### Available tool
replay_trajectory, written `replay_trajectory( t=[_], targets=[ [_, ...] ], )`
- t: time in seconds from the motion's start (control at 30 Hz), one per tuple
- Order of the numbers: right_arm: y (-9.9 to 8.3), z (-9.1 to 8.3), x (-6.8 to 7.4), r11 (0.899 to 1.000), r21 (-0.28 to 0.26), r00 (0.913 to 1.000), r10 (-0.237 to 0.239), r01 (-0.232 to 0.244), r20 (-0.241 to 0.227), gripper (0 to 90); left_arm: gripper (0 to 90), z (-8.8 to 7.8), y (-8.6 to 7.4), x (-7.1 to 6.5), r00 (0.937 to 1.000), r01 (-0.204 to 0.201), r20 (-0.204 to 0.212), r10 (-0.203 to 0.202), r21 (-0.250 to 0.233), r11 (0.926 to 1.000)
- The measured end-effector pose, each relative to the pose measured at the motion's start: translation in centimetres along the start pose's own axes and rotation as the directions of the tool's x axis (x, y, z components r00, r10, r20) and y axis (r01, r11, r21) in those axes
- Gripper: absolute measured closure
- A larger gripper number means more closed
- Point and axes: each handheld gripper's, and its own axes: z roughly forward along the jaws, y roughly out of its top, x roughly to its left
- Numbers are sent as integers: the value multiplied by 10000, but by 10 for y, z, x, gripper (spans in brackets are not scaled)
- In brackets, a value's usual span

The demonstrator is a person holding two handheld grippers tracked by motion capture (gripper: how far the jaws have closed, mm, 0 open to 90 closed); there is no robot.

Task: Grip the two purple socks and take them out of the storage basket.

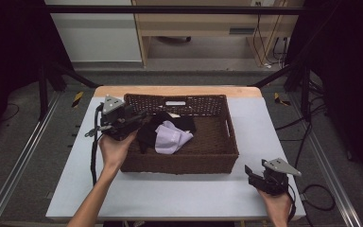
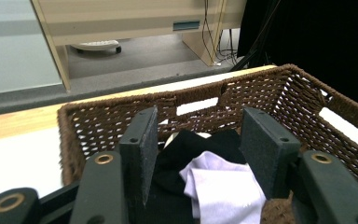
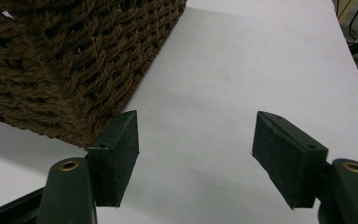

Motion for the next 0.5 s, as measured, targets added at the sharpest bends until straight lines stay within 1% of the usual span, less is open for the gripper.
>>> replay_trajectory(
  t=[0.03,0.07,0.2,0.27,0.33,0.37,0.4,0.5],
  targets=[
    [0,0,0,10000,0,10000,0,0,0,318,460,0,0,0,10000,0,0,0,0,10000],
    [0,0,0,10000,-22,10000,-12,12,-12,319,459,9,1,-2,10000,-1,23,1,123,9999],
    [0,1,-1,10000,2,10000,-51,51,-17,321,463,26,4,-2,9995,303,106,-305,194,9994],
    [0,1,-1,10000,6,10000,-68,68,-20,321,463,34,5,-1,9993,378,45,-380,366,9986],
    [0,1,-1,10000,21,10000,-87,87,-7,322,462,41,6,-1,9992,408,30,-409,368,9985],
    [0,1,-1,10000,19,10000,-89,90,-15,323,463,41,6,-1,9992,408,30,-409,368,9985],
    [0,1,-1,10000,19,10000,-83,83,-19,323,462,49,5,-2,9993,364,51,-367,497,9981],
    [0,2,-1,9999,37,9999,-96,96,-48,325,462,62,1,-3,9995,286,71,-293,792,9964]
  ],
)
